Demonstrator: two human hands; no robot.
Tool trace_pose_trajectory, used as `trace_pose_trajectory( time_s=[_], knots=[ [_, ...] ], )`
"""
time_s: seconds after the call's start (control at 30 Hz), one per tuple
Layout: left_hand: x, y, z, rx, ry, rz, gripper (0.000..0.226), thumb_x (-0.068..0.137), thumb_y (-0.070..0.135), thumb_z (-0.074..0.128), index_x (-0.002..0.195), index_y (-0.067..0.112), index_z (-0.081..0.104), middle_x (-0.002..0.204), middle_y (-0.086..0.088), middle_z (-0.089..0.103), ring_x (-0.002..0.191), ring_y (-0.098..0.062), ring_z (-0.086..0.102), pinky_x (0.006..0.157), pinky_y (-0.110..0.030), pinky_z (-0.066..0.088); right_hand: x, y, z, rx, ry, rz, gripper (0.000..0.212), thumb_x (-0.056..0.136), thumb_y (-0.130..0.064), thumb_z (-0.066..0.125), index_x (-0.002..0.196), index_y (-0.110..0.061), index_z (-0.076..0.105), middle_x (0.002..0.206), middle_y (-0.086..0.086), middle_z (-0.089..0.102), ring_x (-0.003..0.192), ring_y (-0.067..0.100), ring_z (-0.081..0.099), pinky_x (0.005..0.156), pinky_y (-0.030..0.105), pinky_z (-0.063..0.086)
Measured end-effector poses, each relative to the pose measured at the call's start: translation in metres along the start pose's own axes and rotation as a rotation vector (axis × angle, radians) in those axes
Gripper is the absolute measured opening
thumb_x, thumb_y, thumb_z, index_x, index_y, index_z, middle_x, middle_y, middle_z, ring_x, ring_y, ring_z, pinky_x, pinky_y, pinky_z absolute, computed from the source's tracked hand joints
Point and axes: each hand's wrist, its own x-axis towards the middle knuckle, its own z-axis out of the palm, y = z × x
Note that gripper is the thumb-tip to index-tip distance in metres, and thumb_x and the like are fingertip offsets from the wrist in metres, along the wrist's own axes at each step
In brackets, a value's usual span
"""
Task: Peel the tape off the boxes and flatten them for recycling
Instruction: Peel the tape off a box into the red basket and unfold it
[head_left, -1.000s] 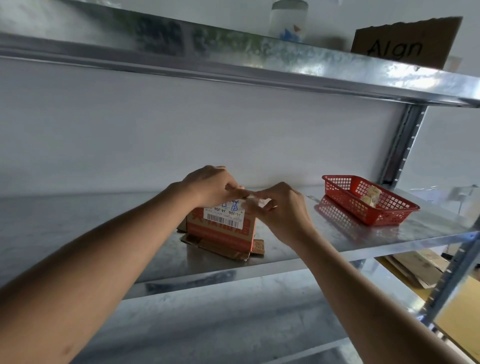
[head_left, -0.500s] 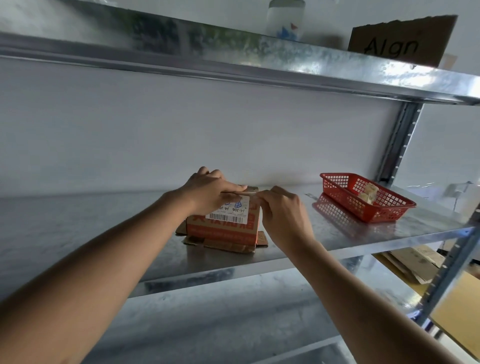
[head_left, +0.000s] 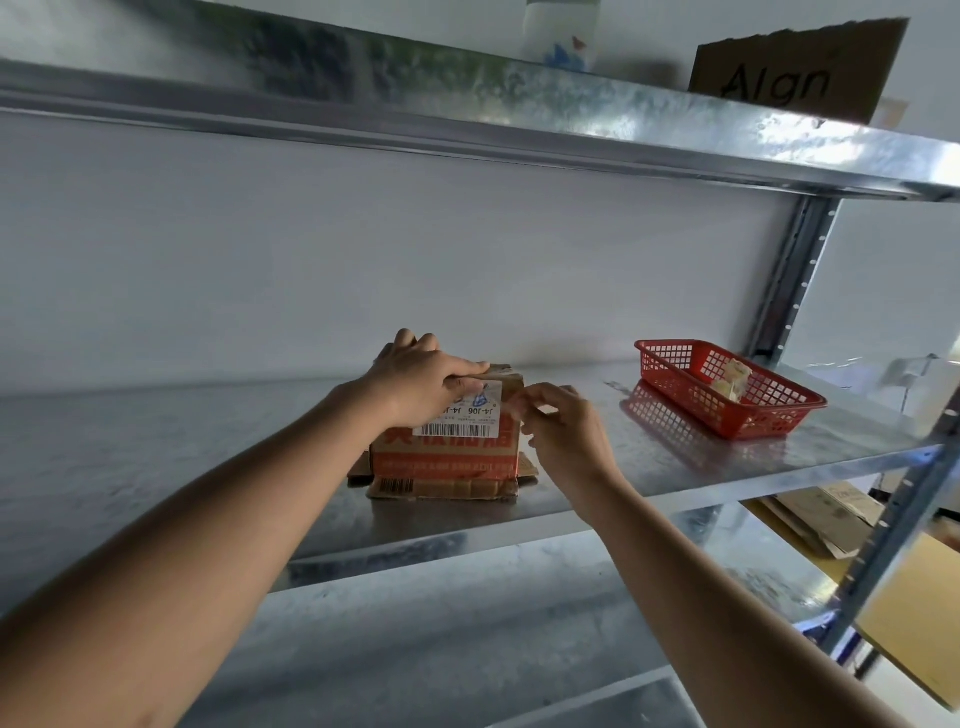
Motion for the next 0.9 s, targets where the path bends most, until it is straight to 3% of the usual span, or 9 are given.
trace_pose_trajectory(
  time_s=[0.07, 0.13, 0.2, 0.27, 0.4, 0.5, 0.63, 0.7, 0.9],
  knots=[
    [-0.003, 0.0, 0.001, 0.012, 0.023, 0.019, 0.052, 0.1, 0.067, 0.033, 0.152, 0.057, 0.034, 0.12, 0.003, 0.048, 0.118, -0.022, 0.032, 0.107, -0.044, 0.033, 0.0, -0.001, 0.0, 0.091, 0.003, 0.088, 0.015, 0.094, -0.028, 0.071, 0.08, -0.031, 0.076, 0.106, 0.001, 0.065, 0.092, 0.018, 0.064, 0.083, 0.044, 0.057],
    [-0.005, -0.002, 0.003, 0.018, 0.042, 0.04, 0.054, 0.1, 0.067, 0.032, 0.153, 0.055, 0.033, 0.122, 0.002, 0.048, 0.118, -0.021, 0.033, 0.106, -0.043, 0.034, 0.0, -0.002, -0.001, 0.202, 0.0, 0.146, 0.021, 0.095, -0.022, 0.069, 0.076, -0.028, 0.077, 0.092, -0.001, 0.074, 0.073, 0.007, 0.06, 0.068, 0.032, 0.05],
    [-0.006, -0.003, 0.003, 0.024, 0.052, 0.058, 0.053, 0.101, 0.066, 0.032, 0.154, 0.054, 0.033, 0.123, 0.002, 0.049, 0.119, -0.021, 0.034, 0.103, -0.04, 0.034, -0.001, -0.003, 0.0, 0.311, 0.004, 0.199, 0.025, 0.097, -0.017, 0.065, 0.078, -0.024, 0.079, 0.077, -0.007, 0.075, 0.059, 0.004, 0.053, 0.063, 0.028, 0.046],
    [-0.007, -0.003, 0.004, 0.037, 0.061, 0.073, 0.053, 0.102, 0.065, 0.032, 0.154, 0.054, 0.033, 0.122, 0.003, 0.048, 0.117, -0.02, 0.036, 0.1, -0.038, 0.035, -0.002, -0.003, 0.003, 0.386, 0.033, 0.248, 0.022, 0.1, -0.015, 0.063, 0.085, -0.015, 0.079, 0.066, -0.008, 0.069, 0.059, 0.007, 0.05, 0.062, 0.029, 0.048],
    [-0.007, -0.005, 0.005, 0.035, 0.067, 0.098, 0.053, 0.102, 0.065, 0.033, 0.154, 0.054, 0.034, 0.118, 0.005, 0.047, 0.115, -0.018, 0.038, 0.099, -0.037, 0.038, -0.003, -0.002, 0.008, 0.45, 0.052, 0.237, 0.02, 0.102, -0.014, 0.06, 0.091, -0.006, 0.074, 0.059, -0.01, 0.063, 0.05, -0.002, 0.051, 0.054, 0.017, 0.05],
    [-0.006, -0.008, 0.007, 0.03, 0.082, 0.121, 0.054, 0.101, 0.066, 0.031, 0.153, 0.054, 0.036, 0.116, 0.006, 0.048, 0.111, -0.017, 0.04, 0.093, -0.035, 0.038, -0.005, -0.002, 0.011, 0.544, 0.043, 0.248, 0.021, 0.103, -0.012, 0.059, 0.091, -0.002, 0.072, 0.061, -0.006, 0.063, 0.054, 0.003, 0.053, 0.059, 0.021, 0.053],
    [-0.006, -0.012, 0.009, 0.023, 0.081, 0.154, 0.06, 0.095, 0.071, 0.025, 0.152, 0.055, 0.038, 0.117, 0.007, 0.048, 0.109, -0.016, 0.042, 0.09, -0.033, 0.038, -0.004, -0.003, 0.015, 0.674, 0.025, 0.289, 0.022, 0.104, -0.008, 0.058, 0.085, -0.004, 0.069, 0.063, 0.001, 0.062, 0.06, 0.013, 0.058, 0.077, 0.039, 0.058],
    [-0.006, -0.013, 0.009, 0.028, 0.084, 0.16, 0.064, 0.093, 0.073, 0.022, 0.152, 0.055, 0.038, 0.118, 0.007, 0.048, 0.109, -0.015, 0.043, 0.09, -0.034, 0.039, -0.003, -0.004, 0.015, 0.677, 0.02, 0.285, 0.022, 0.104, -0.007, 0.057, 0.085, -0.003, 0.068, 0.061, 0.0, 0.062, 0.06, 0.013, 0.059, 0.081, 0.042, 0.059],
    [-0.002, -0.014, 0.013, 0.05, 0.119, 0.152, 0.055, 0.1, 0.069, 0.027, 0.151, 0.054, 0.039, 0.115, 0.006, 0.048, 0.107, -0.014, 0.043, 0.085, -0.031, 0.035, -0.003, -0.002, 0.017, 0.586, 0.051, 0.204, 0.016, 0.102, -0.001, 0.053, 0.095, 0.008, 0.065, 0.067, 0.0, 0.06, 0.058, 0.01, 0.053, 0.062, 0.029, 0.052]
  ],
)
